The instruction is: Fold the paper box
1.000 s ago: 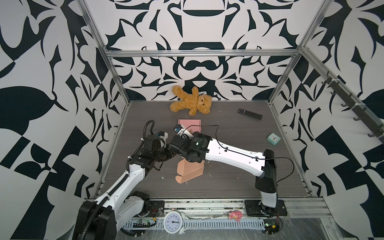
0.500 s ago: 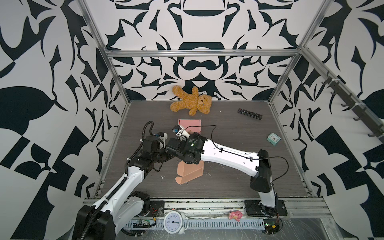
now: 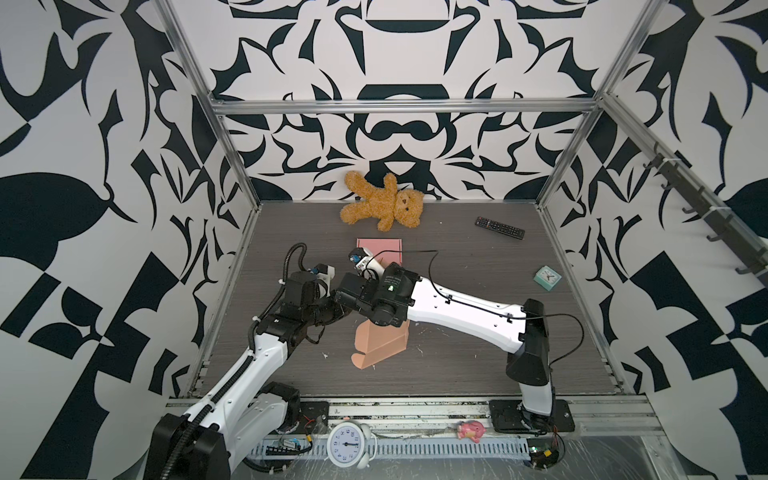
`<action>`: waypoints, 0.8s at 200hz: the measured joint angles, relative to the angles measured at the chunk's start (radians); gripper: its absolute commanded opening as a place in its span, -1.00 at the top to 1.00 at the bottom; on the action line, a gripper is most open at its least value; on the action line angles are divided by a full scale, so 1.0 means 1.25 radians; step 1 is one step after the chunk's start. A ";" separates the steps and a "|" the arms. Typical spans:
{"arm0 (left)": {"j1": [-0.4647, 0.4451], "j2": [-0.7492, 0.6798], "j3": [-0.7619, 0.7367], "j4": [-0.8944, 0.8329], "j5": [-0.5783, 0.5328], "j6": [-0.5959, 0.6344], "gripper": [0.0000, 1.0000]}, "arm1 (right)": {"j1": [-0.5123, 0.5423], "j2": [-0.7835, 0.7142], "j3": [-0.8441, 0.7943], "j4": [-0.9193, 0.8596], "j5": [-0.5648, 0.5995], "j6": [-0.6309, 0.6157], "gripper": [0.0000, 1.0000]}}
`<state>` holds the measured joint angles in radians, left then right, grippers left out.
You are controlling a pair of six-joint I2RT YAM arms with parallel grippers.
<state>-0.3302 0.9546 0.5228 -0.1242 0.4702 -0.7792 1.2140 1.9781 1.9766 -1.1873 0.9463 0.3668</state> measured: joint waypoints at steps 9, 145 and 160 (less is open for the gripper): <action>0.000 0.000 0.000 0.000 0.002 -0.001 0.75 | -0.002 0.000 0.000 0.001 0.001 -0.002 0.89; 0.000 -0.005 0.000 -0.007 0.004 -0.009 0.75 | -0.003 0.011 0.001 0.002 0.013 -0.003 0.70; 0.000 -0.005 0.000 -0.009 0.004 -0.009 0.75 | -0.003 0.011 0.001 0.003 0.013 -0.006 0.75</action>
<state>-0.3302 0.9482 0.5228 -0.1360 0.4751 -0.7902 1.2098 1.9923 1.9774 -1.1839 0.9623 0.3595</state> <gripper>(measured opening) 0.126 0.144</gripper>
